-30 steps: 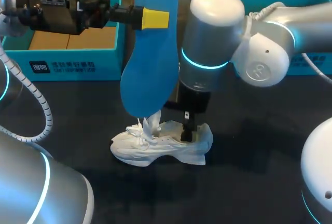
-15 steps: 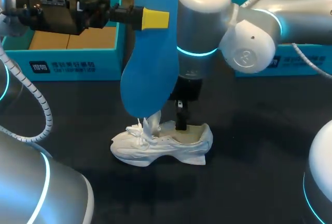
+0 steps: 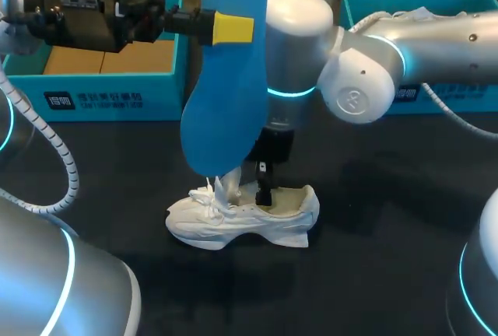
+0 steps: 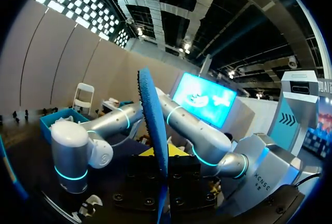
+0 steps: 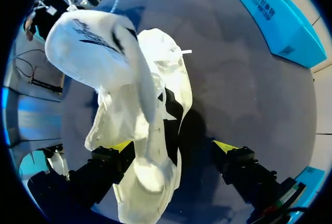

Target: Take the shoe out of the shoebox, open the shoe tongue, remove and reinsert the insole, then place the shoe into the shoebox

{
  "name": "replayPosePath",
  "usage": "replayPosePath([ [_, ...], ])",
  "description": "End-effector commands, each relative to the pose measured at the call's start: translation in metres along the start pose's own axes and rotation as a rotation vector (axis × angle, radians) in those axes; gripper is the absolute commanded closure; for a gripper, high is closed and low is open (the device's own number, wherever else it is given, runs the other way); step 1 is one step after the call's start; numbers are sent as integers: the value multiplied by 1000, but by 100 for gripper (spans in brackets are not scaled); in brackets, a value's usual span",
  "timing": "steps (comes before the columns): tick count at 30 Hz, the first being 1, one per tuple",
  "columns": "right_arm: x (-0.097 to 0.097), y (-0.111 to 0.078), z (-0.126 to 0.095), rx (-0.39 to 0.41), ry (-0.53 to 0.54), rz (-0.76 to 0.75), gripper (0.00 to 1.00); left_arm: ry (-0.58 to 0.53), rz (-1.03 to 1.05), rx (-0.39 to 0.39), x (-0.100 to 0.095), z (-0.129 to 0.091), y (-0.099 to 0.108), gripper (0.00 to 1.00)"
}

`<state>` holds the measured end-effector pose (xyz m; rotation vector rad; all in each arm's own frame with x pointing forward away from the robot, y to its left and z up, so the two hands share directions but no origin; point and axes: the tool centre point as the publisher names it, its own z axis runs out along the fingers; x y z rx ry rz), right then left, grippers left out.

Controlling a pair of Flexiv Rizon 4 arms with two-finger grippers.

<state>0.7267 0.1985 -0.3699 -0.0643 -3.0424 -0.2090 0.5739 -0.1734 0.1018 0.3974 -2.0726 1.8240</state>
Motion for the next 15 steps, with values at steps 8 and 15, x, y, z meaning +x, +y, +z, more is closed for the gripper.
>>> replayPosePath([
  [8,7,1,5,11,27,14,100,0,-1,-4,0,1,-1,100],
  [15,15,0,-1,12,50,64,100,0,-1,-4,0,1,-1,100],
])
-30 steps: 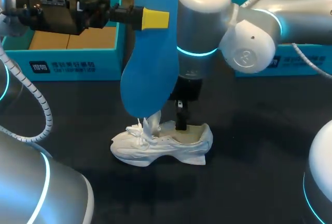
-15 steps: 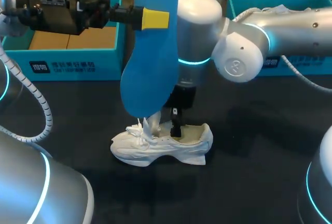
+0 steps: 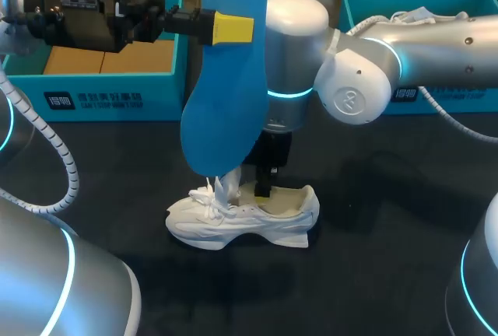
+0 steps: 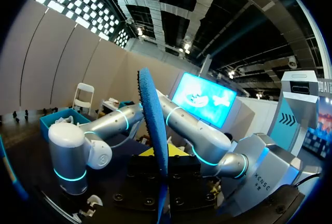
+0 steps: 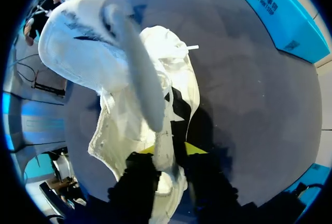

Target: Take the shoe out of the shoebox, open the shoe tongue, remove and reinsert the insole, then place the shoe into the shoebox

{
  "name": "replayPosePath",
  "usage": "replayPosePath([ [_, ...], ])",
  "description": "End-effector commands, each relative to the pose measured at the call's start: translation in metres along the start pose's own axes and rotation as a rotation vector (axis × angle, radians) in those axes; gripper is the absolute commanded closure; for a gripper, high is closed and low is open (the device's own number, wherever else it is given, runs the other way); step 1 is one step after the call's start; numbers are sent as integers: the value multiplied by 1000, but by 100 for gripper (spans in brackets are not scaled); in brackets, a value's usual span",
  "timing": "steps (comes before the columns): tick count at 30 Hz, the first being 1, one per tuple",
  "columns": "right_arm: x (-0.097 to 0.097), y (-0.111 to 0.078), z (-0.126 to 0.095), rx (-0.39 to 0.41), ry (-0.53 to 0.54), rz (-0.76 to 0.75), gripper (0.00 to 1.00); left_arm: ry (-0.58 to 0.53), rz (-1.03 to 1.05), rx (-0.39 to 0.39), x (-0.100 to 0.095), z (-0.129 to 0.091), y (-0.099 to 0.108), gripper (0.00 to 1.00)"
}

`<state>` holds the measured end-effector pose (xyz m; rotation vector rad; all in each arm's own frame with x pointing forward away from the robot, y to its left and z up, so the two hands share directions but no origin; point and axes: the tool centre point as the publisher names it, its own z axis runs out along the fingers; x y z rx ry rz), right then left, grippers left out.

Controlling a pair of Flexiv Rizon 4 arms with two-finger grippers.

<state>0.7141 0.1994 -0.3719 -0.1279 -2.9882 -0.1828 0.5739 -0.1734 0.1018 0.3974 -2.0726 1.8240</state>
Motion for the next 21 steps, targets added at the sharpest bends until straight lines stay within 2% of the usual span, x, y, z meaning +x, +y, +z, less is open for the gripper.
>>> replayPosePath([
  [1,4,-1,-6,-11,1,25,100,0,-1,-4,0,1,-1,100],
  [9,24,-7,-27,-36,13,238,100,0,-1,-4,0,1,-1,100],
  [12,31,-8,-32,-69,10,307,100,0,-1,-4,0,1,-1,100],
  [17,56,-2,-54,-217,-54,628,100,0,-1,-4,0,1,-1,100],
  [19,68,0,-58,-138,-109,758,100,0,-1,-4,0,1,-1,100],
  [21,68,0,-58,-138,-109,758,100,0,-1,-4,0,1,-1,100],
])
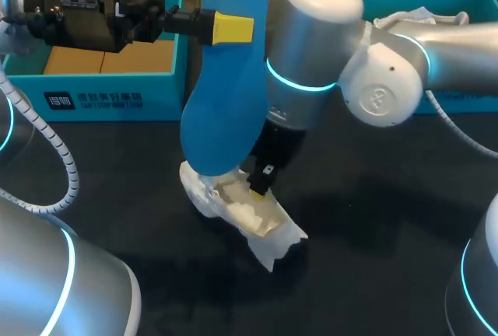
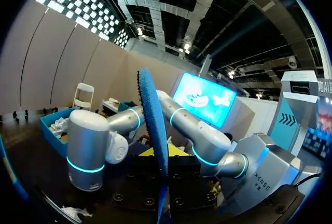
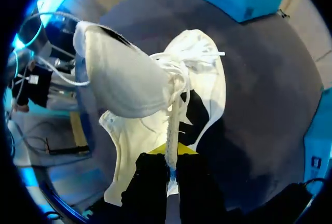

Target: Take the shoe out of the shoebox, open the shoe tongue, remove and reinsert the insole, then place the shoe into the shoebox

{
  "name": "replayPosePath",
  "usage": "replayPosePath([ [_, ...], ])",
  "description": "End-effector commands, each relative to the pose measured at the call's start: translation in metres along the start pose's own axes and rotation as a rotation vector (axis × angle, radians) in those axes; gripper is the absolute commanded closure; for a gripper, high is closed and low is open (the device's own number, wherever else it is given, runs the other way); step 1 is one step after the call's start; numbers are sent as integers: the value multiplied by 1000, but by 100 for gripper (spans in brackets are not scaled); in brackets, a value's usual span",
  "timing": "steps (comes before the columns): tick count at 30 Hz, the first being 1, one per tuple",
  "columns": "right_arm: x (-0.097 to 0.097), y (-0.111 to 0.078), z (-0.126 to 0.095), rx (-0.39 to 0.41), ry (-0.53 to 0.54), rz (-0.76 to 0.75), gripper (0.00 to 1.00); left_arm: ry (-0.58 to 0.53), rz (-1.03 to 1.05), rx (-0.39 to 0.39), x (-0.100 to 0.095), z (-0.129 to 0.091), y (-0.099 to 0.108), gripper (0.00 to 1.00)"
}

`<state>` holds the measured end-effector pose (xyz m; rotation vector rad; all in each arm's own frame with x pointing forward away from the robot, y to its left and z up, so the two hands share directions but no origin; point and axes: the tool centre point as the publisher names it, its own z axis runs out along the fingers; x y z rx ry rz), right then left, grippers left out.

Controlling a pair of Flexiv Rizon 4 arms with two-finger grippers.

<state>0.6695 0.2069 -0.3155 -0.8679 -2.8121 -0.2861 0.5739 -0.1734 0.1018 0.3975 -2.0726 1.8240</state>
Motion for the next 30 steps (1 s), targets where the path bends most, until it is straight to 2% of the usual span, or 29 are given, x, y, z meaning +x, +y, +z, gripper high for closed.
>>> replayPosePath([
  [1,9,-14,-11,-61,-128,248,100,0,-1,-4,0,1,-1,100],
  [9,9,-14,-11,-61,-128,248,100,0,-1,-4,0,1,-1,100],
  [12,2,-22,-16,-183,-118,479,100,0,-1,-4,0,1,-1,100],
  [15,0,-28,-15,-297,-91,586,100,0,-1,-4,0,1,-1,100],
  [20,-3,-30,-5,-342,-75,699,100,0,-1,-4,0,1,-1,100],
  [25,-7,-29,3,-393,-60,726,100,0,-1,-4,0,1,-1,100],
  [30,-11,-25,5,-383,-51,719,100,0,-1,-4,0,1,-1,100],
])
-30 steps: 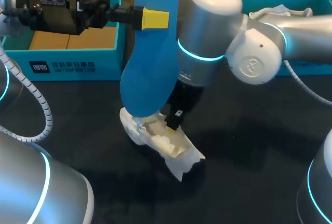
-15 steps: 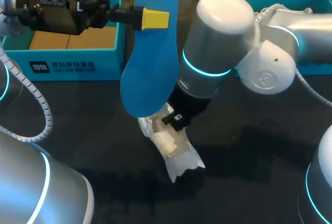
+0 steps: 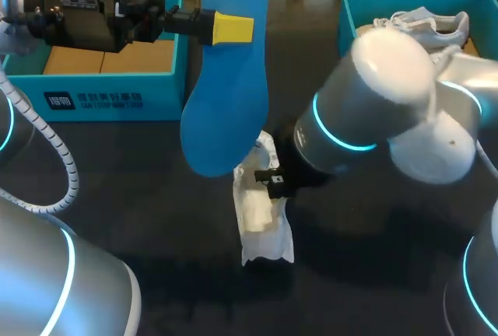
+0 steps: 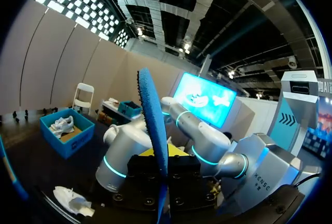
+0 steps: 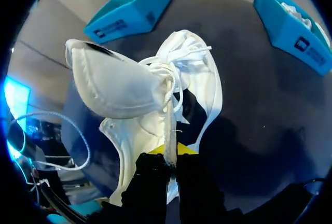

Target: Take the shoe out of the shoebox, open the shoe tongue, remove and reinsert the insole, then place the shoe into the shoebox

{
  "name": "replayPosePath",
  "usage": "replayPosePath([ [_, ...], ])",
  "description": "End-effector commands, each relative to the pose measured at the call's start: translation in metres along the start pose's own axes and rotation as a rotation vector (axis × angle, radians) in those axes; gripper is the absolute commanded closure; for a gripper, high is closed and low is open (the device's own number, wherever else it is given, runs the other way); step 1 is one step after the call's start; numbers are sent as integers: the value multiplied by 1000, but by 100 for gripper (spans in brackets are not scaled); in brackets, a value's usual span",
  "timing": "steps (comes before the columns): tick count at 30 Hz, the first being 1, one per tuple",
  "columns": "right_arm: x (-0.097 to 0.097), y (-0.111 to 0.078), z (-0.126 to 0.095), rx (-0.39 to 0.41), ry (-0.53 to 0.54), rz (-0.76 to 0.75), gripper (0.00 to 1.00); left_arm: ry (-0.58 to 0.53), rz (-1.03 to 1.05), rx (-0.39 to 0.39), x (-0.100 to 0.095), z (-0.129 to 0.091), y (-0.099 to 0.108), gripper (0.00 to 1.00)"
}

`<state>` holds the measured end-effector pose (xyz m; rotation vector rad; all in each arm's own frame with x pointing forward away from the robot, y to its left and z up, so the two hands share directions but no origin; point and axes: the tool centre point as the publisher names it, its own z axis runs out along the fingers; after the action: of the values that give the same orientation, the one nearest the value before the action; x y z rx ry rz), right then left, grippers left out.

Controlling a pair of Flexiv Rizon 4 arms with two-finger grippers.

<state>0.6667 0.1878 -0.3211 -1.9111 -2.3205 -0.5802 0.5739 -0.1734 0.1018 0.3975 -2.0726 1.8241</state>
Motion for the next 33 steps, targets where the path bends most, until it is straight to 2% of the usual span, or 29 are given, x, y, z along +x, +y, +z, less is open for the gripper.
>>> replayPosePath([
  [1,-8,-5,3,-55,56,-5,100,0,-1,-4,0,1,-1,100],
  [13,-19,0,18,3,137,-26,100,0,-1,-4,0,1,-1,100],
  [24,-25,-7,38,90,182,11,100,0,-1,-4,0,1,-1,100],
  [31,-26,-13,44,86,201,31,100,0,-1,-4,0,1,-1,100],
  [32,-25,-14,44,85,200,32,87,0,-1,-4,0,1,-1,100],
  [33,-25,-15,43,80,202,34,67,0,-1,-4,0,1,-1,100],
])
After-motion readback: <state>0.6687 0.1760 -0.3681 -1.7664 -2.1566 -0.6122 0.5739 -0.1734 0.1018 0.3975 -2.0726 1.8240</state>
